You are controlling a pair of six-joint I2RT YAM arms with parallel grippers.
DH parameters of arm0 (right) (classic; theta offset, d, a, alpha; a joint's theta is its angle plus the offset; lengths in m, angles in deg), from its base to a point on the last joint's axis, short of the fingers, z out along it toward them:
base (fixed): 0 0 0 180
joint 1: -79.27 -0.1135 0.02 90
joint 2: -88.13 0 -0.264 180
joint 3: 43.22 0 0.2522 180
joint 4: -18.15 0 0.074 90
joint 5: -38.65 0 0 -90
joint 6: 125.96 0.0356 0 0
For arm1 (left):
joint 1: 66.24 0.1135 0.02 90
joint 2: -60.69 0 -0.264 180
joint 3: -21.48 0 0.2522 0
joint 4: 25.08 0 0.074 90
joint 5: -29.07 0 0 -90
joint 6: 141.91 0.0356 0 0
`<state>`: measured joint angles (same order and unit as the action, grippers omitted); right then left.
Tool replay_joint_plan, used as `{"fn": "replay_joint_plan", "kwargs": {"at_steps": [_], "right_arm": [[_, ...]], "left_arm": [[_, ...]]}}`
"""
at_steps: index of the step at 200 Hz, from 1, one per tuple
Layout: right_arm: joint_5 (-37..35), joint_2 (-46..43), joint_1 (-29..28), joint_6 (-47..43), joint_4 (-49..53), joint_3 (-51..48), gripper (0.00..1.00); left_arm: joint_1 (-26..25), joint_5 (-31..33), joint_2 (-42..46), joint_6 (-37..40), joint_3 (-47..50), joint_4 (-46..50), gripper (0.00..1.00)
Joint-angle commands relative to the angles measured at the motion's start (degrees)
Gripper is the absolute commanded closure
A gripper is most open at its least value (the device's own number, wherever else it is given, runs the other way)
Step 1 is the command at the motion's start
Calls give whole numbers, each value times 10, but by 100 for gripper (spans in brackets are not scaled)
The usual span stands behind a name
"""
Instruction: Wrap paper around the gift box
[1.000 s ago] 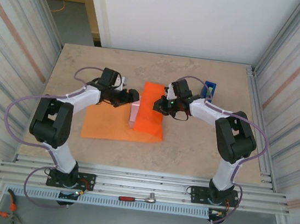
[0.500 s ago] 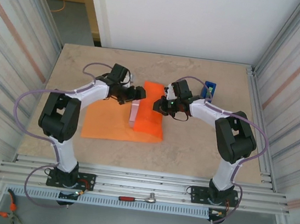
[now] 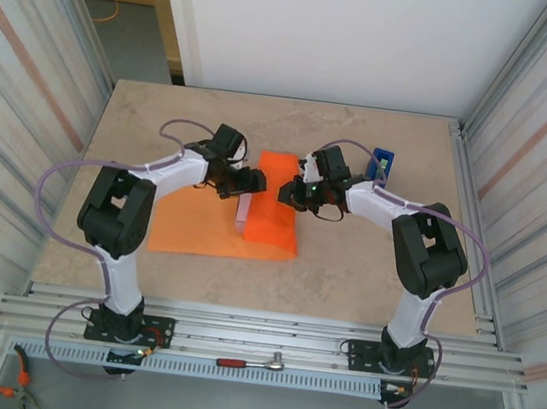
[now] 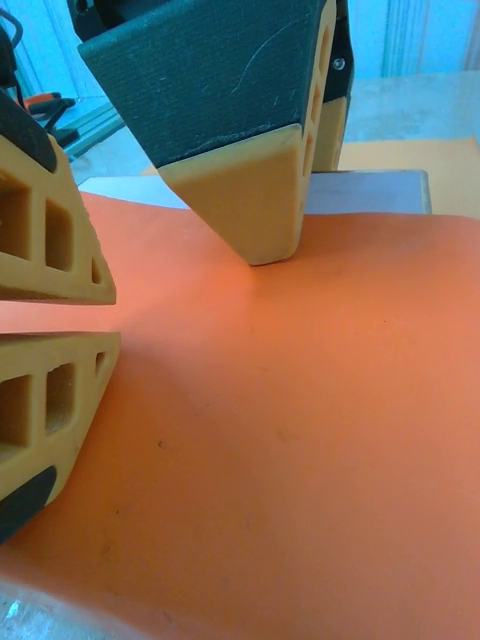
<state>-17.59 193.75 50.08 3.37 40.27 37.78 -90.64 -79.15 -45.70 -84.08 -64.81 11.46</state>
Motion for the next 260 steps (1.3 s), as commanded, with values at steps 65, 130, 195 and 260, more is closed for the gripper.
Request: {"fn": "replay_joint_plan", "kwargs": {"at_steps": [65,130,195,260], "right_arm": [[23,-43,7,-2,23,-2,82],[21,-43,-3,0,21,-6,82],[18,-39,11,-1,23,-7,82],[15,-43,10,-4,27,-11,82]], "left_arm": [[-4,37,53,-6,62,6,32],[-4,30,52,-11,85,-23,42],[-4,25,14,-16,42,-42,43],[-4,15,-9,-7,16,-43,44]]}}
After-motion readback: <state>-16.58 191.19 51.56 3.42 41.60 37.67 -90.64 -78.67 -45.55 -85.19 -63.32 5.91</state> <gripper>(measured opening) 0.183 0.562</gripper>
